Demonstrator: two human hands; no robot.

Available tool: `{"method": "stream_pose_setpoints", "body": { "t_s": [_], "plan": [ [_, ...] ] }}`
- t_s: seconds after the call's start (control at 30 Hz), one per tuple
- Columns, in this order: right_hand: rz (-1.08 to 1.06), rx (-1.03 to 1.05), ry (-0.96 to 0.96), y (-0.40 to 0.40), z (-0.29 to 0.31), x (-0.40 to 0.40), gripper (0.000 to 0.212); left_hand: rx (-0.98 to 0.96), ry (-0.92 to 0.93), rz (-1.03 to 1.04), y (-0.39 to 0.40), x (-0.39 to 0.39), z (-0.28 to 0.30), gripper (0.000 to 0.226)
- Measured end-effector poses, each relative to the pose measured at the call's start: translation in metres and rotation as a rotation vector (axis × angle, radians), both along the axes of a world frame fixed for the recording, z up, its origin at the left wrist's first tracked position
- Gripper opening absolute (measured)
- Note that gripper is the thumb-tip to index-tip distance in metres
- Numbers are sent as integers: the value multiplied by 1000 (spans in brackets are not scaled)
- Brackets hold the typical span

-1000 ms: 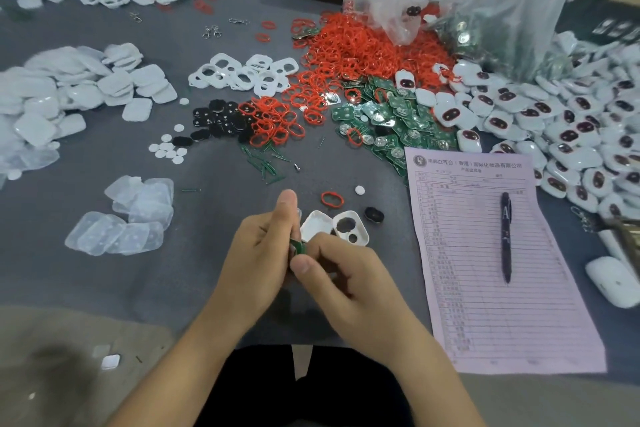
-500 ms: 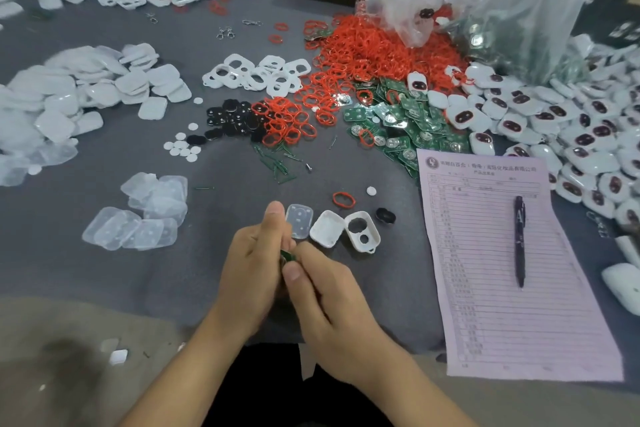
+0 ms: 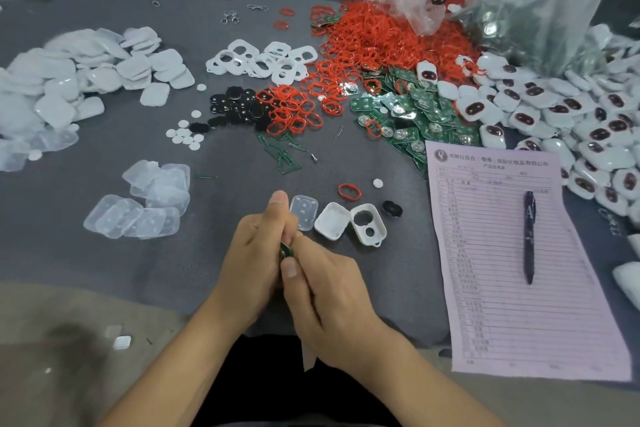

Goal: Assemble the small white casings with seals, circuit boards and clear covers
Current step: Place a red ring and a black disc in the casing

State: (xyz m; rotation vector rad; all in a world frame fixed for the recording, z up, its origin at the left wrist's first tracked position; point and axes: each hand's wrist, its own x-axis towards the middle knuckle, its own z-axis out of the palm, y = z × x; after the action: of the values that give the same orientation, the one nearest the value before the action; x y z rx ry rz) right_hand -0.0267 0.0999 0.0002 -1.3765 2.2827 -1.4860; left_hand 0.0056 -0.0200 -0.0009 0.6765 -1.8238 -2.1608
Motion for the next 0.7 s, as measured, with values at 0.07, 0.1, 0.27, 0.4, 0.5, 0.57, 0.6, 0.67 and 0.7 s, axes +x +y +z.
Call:
{"method": "stream_pose_setpoints", "body": {
  "t_s": [0.07,0.1,0.27,0.4,0.5,0.57,0.6,0.67,0.7],
  "plan": [
    [29,-9,-3,-1,1,-1,29,26,12,-3,-1,0,0,55],
    [44,-14,-2,-1,2,-2,29,29,17,-2,-1,0,-1,55],
    [83,-32,5,-2,4,-5,25,28,50,4,-1,2,-2,56],
    [98,-18,18,-1,5,-7,23,29,61,19,0,1,-2,56],
    [107,4,-10,0,6,-13,22,5,61,24,1,-1,-2,57],
    [103,-4,-47,0,8,-17,22,-48,58,37,1,-2,-2,58],
    [99,-21,-71,-1,8,-19,25,-69,60,54,1,-3,-1,58],
    [84,-47,-145,-1,7,-23,29,-97,45,104,-1,-5,-2,59],
    [77,-55,-187,0,6,-24,28,-105,32,131,-4,-5,-3,60]
  ]
}}
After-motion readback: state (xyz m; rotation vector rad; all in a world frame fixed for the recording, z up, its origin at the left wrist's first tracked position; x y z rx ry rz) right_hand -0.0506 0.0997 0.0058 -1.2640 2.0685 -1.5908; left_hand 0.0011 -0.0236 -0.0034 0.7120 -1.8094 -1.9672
